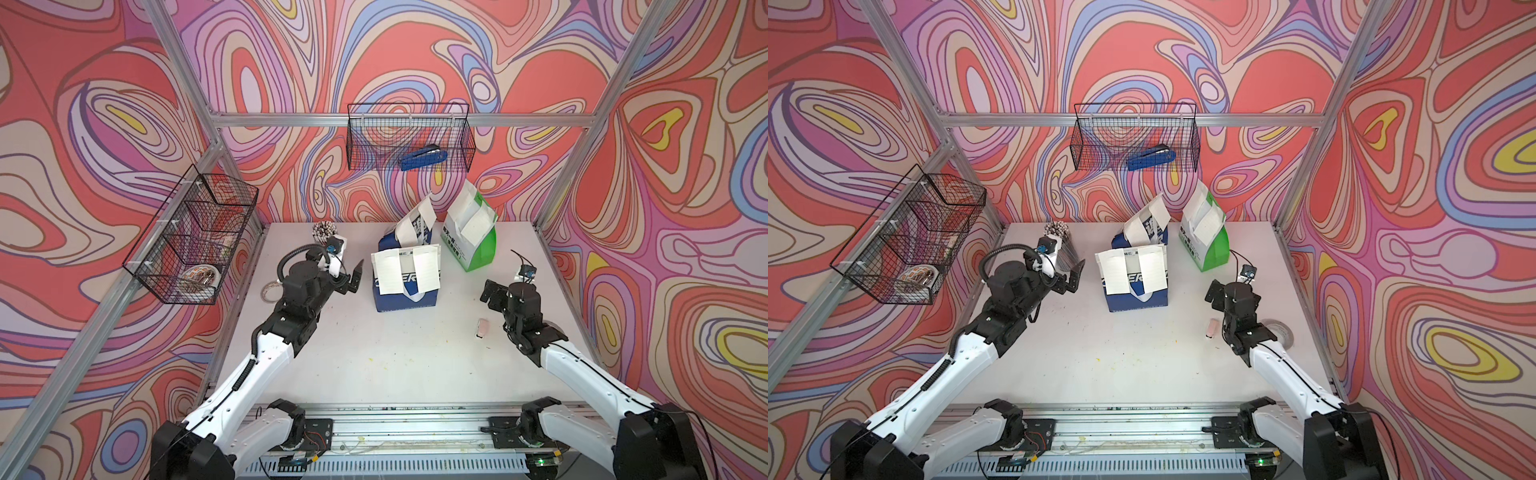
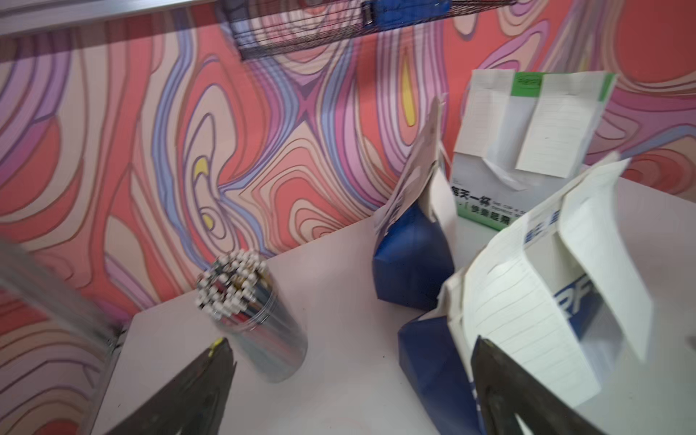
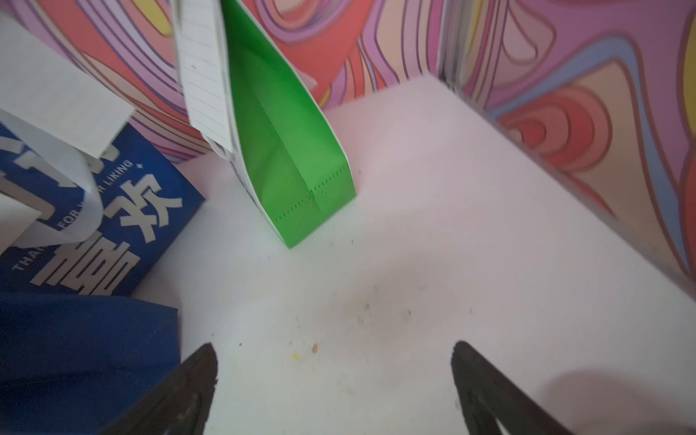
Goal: Staple the receipts to the bags
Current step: Place the stapler at the center of the board, then reset both arms
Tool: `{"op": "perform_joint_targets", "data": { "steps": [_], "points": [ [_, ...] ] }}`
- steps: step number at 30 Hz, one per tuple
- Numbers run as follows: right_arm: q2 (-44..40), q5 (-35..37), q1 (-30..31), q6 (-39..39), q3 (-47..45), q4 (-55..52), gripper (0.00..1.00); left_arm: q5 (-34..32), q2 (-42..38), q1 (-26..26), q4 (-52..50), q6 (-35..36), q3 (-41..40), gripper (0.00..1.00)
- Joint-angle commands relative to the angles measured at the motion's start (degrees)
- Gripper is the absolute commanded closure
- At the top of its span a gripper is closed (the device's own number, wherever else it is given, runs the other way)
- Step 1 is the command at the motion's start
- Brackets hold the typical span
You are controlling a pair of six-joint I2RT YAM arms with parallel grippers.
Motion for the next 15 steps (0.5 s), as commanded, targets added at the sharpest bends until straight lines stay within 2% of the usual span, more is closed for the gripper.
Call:
{"op": "perform_joint_targets", "data": {
  "steps": [1, 4, 5, 7, 11, 13, 15],
  "points": [
    [1.67, 1.27, -0.09, -17.46, -6.15, 24.79, 0.02, -11.58, -1.48, 0.75, 16.43, -2.01, -13.89, 0.00],
    [6.33, 4.96, -0.07, -17.95, -2.79, 16.47, 0.02, -10.29, -1.01, 0.91, 21.57, 6.50, -21.47, 0.00],
    [7.62, 6.52, -0.09, -16.96, -3.38, 17.94, 0.02, -12.79, -0.43, 1.05, 21.09, 5.47, -22.15, 0.00],
    [10.82, 6.33, -0.09, -18.72, -7.14, 27.70, 0.02, -15.08, 1.81, 2.35, 20.24, 2.80, -22.99, 0.00],
    [21.49, 5.79, -0.70, -22.62, -7.88, 41.14, 0.02, -7.76, 9.16, 7.75, 28.35, 1.71, -25.33, 0.00],
    [25.18, -0.97, -3.35, -21.65, -8.79, 49.43, 0.02, -5.73, 14.43, 10.65, 34.55, 0.73, -25.56, 0.00],
    [29.19, -4.06, -6.13, -18.73, -8.01, 54.13, 0.02, -2.03, 17.33, 12.45, 35.73, -0.01, -23.99, 0.00]
  ]
}}
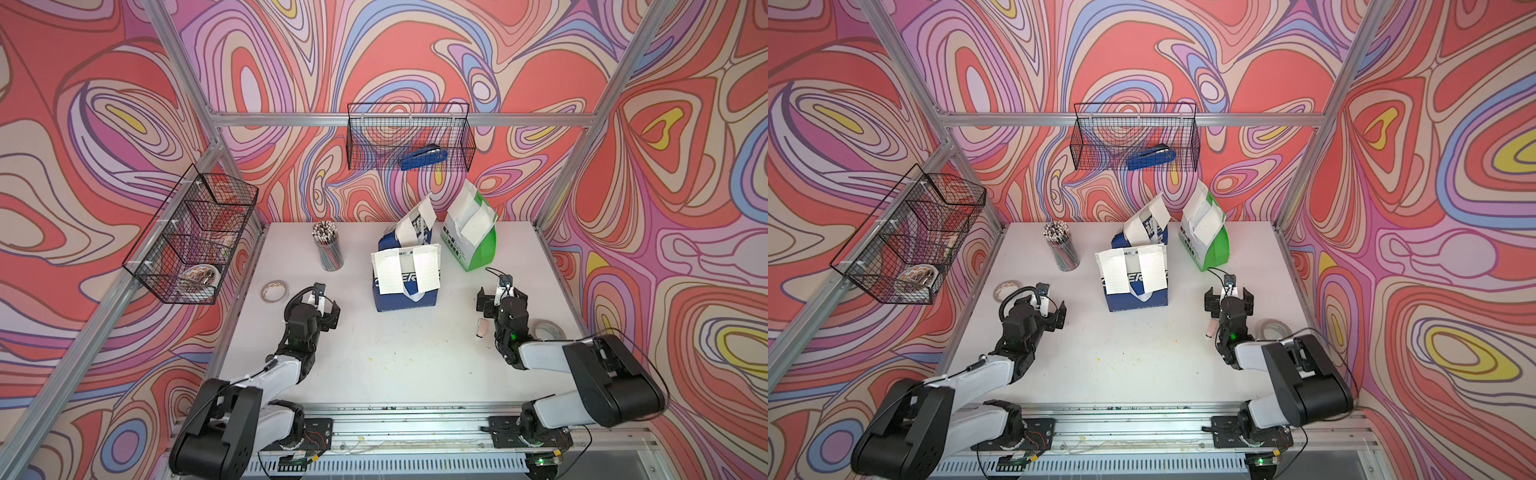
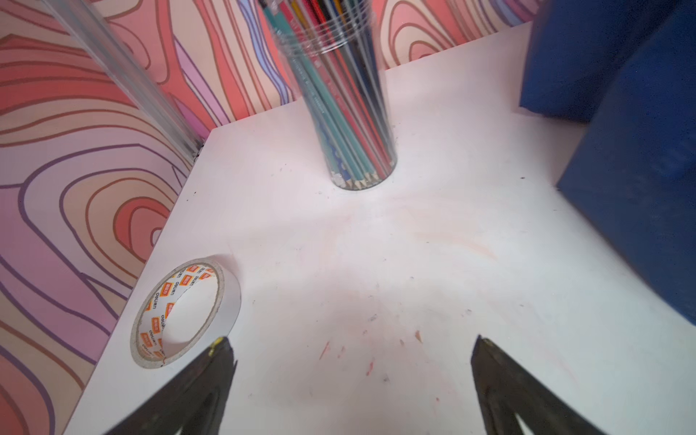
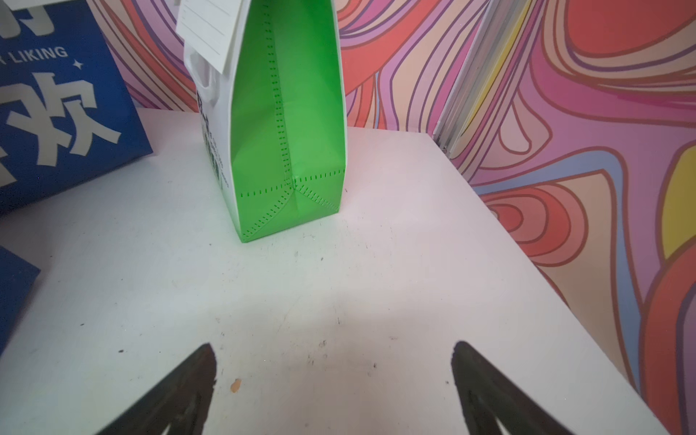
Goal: Staple the receipts to the bags
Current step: Reset both arms
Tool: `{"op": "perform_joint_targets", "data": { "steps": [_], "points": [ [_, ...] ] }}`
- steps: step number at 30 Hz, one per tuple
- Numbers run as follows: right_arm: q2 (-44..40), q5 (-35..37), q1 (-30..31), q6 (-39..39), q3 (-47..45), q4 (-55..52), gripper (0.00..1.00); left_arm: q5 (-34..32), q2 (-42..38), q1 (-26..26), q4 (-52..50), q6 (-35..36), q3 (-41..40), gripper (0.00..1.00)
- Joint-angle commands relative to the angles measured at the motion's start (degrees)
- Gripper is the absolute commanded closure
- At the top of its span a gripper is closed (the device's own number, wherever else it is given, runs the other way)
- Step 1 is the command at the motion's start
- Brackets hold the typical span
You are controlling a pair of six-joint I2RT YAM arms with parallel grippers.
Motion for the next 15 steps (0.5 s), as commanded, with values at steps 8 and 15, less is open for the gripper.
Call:
{"op": "perform_joint_targets", "data": {
  "steps": [8, 15],
  "points": [
    [11.46, -7.82, -7.09, 5.04, 7.50, 6.42, 0.02, 8.64, 14.54, 9.16, 14.61, -10.26, 3.68, 0.00],
    [11.41, -8.24, -7.72, 5.59, 8.95, 3.54, 0.02, 8.97, 15.42, 9.26, 7.14, -10.13, 8.07, 0.00]
  ]
}}
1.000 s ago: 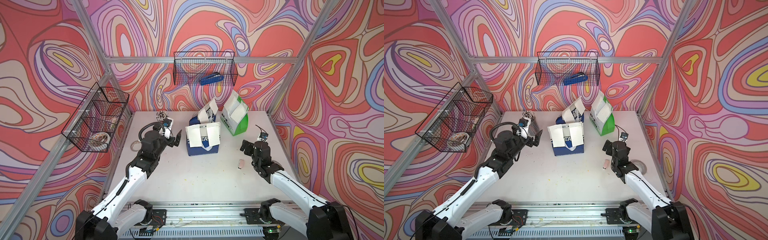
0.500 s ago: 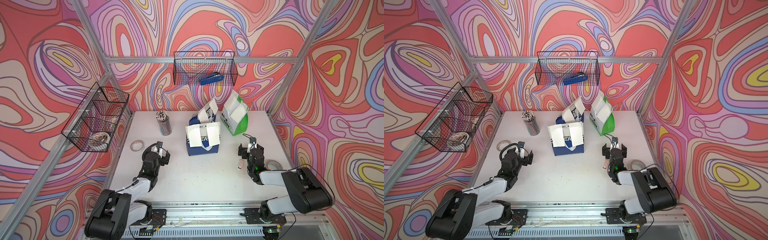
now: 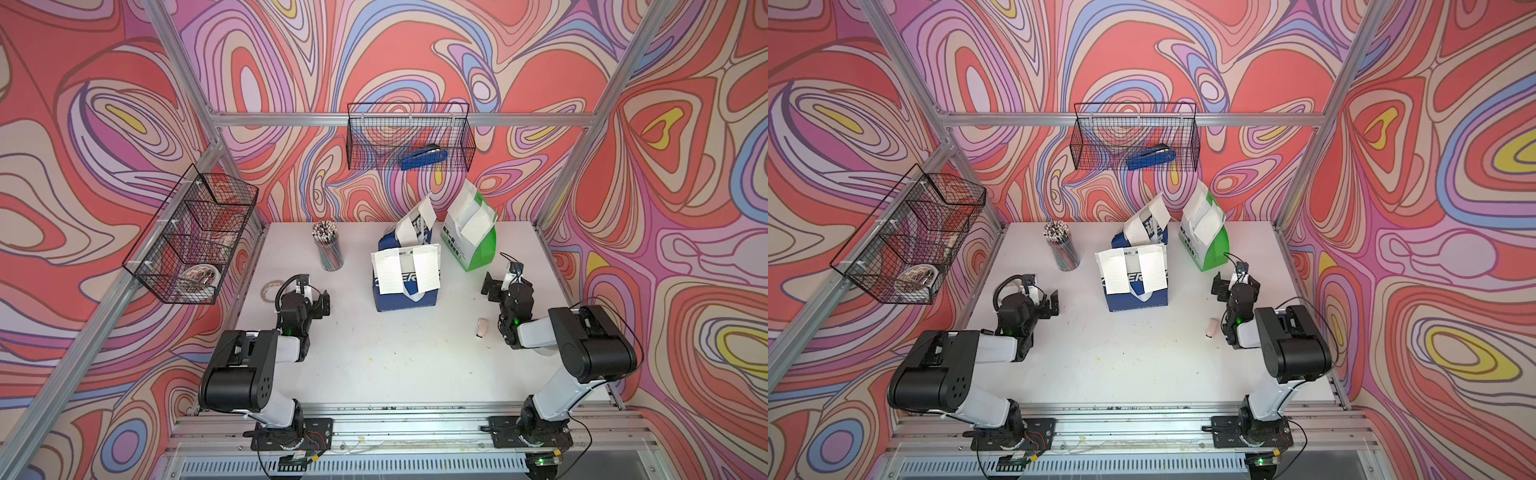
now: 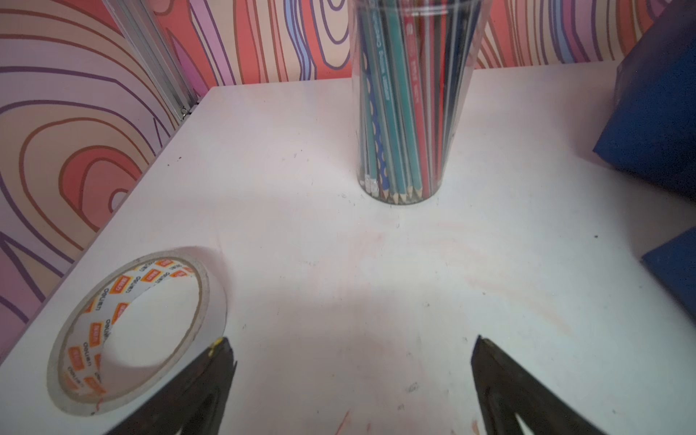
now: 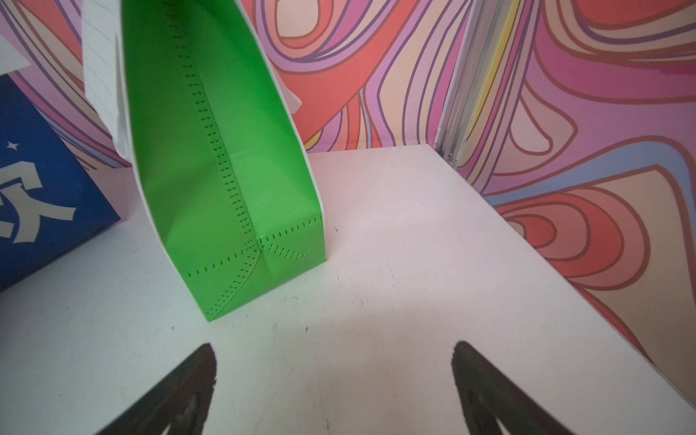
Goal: Staple the receipts to the bags
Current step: Reset both arms
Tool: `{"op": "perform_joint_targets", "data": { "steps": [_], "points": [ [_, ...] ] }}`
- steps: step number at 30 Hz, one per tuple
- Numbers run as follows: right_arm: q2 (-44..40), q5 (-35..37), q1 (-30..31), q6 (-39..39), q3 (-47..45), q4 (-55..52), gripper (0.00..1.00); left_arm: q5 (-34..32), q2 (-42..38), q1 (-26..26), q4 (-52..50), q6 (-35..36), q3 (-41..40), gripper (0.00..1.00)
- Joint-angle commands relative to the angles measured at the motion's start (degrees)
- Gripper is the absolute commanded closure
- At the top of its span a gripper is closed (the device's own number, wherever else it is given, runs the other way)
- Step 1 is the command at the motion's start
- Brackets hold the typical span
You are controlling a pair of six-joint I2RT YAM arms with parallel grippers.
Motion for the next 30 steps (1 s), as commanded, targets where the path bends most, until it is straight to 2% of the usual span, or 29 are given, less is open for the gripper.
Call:
{"op": "perform_joint_targets", "data": {
  "steps": [1, 2, 4, 6, 30],
  "points": [
    [-0.02, -0.49, -0.26, 0.94, 0.08, -2.00, 0.01, 0.17, 0.64, 0.25, 0.14, -1.66, 0.83, 0.00],
    [0.06, -0.43, -0.32, 0.93, 0.09, -1.71, 0.01, 0.05, 0.56, 0.25, 1.44, -1.71, 0.26, 0.00],
    [0.06, -0.49, -0.28, 0.92, 0.08, -1.79, 0.02, 0.31, -0.07, 0.25, -2.20, -1.70, 1.34, 0.00],
    [0.07, -0.43, -0.28, 0.92, 0.08, -1.75, 0.02, 0.21, 0.56, 0.24, 0.40, -1.67, 0.59, 0.00],
    [-0.02, -0.34, -0.27, 0.83, 0.00, -1.73, 0.02, 0.21, 0.30, 0.25, -0.31, -1.87, 0.76, 0.00]
  ]
}}
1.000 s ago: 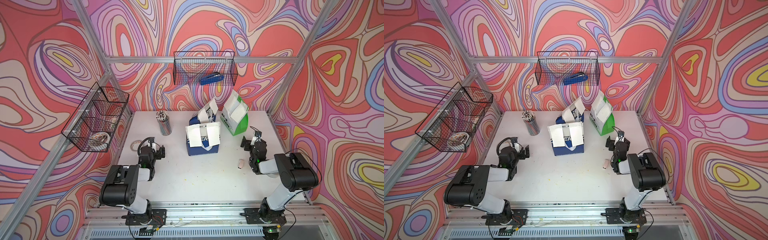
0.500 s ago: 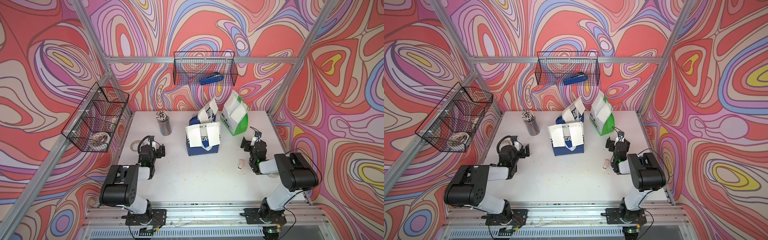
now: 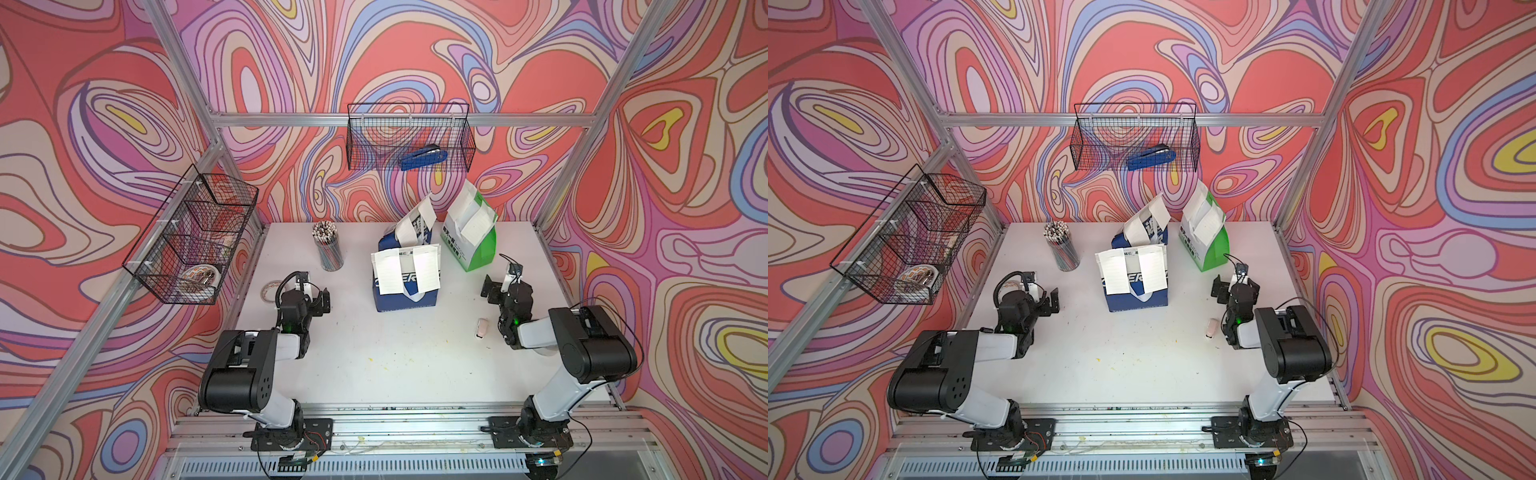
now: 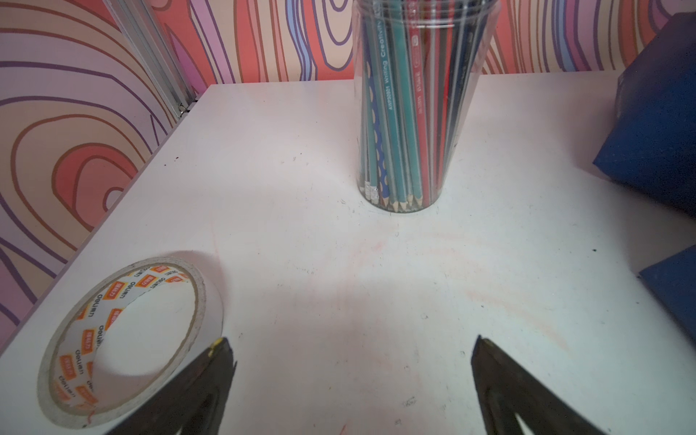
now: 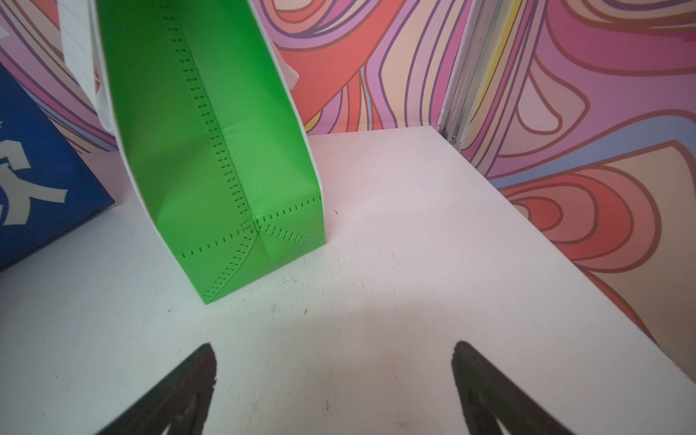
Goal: Staple the receipts to the bags
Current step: Reset both arms
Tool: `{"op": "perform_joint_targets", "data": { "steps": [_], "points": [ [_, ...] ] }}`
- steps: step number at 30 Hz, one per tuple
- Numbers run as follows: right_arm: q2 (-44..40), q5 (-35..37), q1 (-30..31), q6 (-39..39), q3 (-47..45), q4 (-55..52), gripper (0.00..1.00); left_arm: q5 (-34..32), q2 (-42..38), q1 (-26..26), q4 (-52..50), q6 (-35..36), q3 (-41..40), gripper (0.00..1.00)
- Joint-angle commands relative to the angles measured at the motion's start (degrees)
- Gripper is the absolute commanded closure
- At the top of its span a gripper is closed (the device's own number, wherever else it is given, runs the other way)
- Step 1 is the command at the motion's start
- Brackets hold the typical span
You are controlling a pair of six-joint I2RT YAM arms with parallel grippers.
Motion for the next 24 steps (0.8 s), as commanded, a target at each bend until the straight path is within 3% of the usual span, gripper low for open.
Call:
{"op": "perform_joint_targets", "data": {
  "steps": [1, 12, 14, 16, 17, 20, 24],
  "points": [
    [0.06, 0.06, -0.23, 0.22, 0.01, 0.56, 0.02, 0.21, 0.19, 0.25, 1.06, -0.78, 0.15, 0.00],
    [-0.09, 0.27, -0.20, 0.17, -0.28, 1.04, 0.02, 0.18, -0.06, 0.25, 3.17, -0.85, -1.15, 0.00],
    [-0.52, 0.19, -0.21, 0.04, -4.03, 8.28, 0.01, 0.35, -1.30, 0.21, 11.21, -0.73, -6.20, 0.00],
    [0.73, 0.42, -0.14, 0.57, -11.87, 24.18, 0.01, -1.81, -0.07, 0.25, 25.63, -1.59, -12.87, 0.00],
    [2.10, -0.80, -0.41, 0.56, -14.55, 29.31, 0.01, -3.72, -0.01, 0.23, 25.52, -2.60, -13.40, 0.00],
    [1.84, -4.03, -0.42, -1.53, -12.17, 26.09, 0.02, -3.05, 1.31, 0.25, 25.75, -2.02, -11.96, 0.00],
    [0.70, 0.68, -0.44, 0.58, -10.79, 21.16, 0.01, -3.25, 0.10, 0.25, 18.04, -2.19, -8.80, 0.00]
  ]
}}
